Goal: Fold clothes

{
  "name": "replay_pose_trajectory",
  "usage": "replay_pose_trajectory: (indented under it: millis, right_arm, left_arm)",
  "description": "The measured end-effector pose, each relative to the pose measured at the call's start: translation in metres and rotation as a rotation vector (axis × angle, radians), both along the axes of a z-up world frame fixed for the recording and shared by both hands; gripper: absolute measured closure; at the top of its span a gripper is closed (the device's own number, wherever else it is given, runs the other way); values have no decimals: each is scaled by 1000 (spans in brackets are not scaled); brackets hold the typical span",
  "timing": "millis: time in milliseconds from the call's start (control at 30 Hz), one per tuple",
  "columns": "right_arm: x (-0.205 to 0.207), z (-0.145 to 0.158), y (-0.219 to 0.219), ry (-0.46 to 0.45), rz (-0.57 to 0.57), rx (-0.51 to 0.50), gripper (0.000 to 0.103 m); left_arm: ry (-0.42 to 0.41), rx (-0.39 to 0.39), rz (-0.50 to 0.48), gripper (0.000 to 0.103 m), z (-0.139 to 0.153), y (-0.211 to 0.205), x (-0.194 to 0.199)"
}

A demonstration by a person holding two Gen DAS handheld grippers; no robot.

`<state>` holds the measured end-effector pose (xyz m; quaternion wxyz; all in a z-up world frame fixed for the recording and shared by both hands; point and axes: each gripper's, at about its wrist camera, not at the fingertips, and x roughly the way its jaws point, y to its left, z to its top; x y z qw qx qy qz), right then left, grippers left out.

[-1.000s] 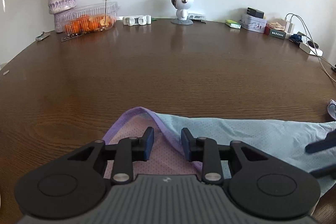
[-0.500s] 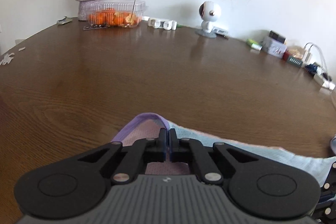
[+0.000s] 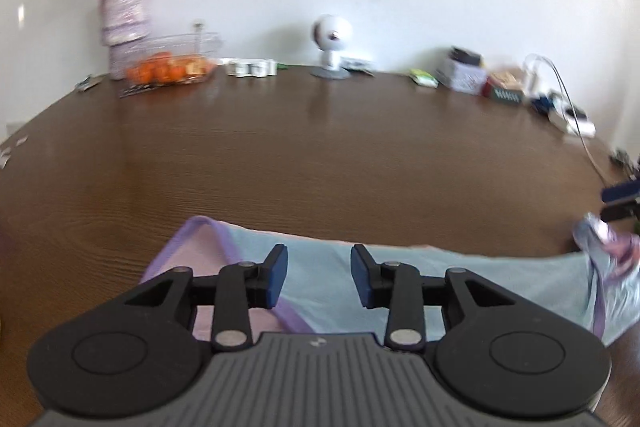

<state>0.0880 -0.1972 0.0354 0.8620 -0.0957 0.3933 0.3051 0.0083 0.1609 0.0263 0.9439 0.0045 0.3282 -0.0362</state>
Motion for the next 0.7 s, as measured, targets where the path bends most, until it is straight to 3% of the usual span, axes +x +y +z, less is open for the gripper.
replay_pose_trajectory:
  millis: [33,100,133,267,367,467,533,600,700]
  right_arm:
    - [3,-9,6,26,8,-1,68]
    - [4,-22,14,28,-3,-54,94]
    - [2,-23,15,8,-26,-61,100]
    - [-19,-6,-4,-56,-140,38,102]
    - [-72,10,-22,-212,-202,80,102]
    - [-130,8,-36,-312,-284,86,102]
    - [-154,-3,-43,-304,-370,97,102]
    - [-165,-19,-56,-236,-447,134,101]
    - [-175,-36,-56,-182,-446,117,100]
  left_arm:
    - [12,2,-2,67,-2,-5,0]
    - [39,-10,-5,66,-8,-9,0]
    - [50,-5,-6,66,-12,-11,0]
    - [76,40,29,59,-25,-14,5]
    - [87,0,58,56,-25,-8,10]
    - [89,-2,67,54,-25,-7,12]
    - [89,3,66,53,-25,-7,13]
    - [94,2,64,53,-25,-6,15]
    - [107,8,58,52,-23,-5,18]
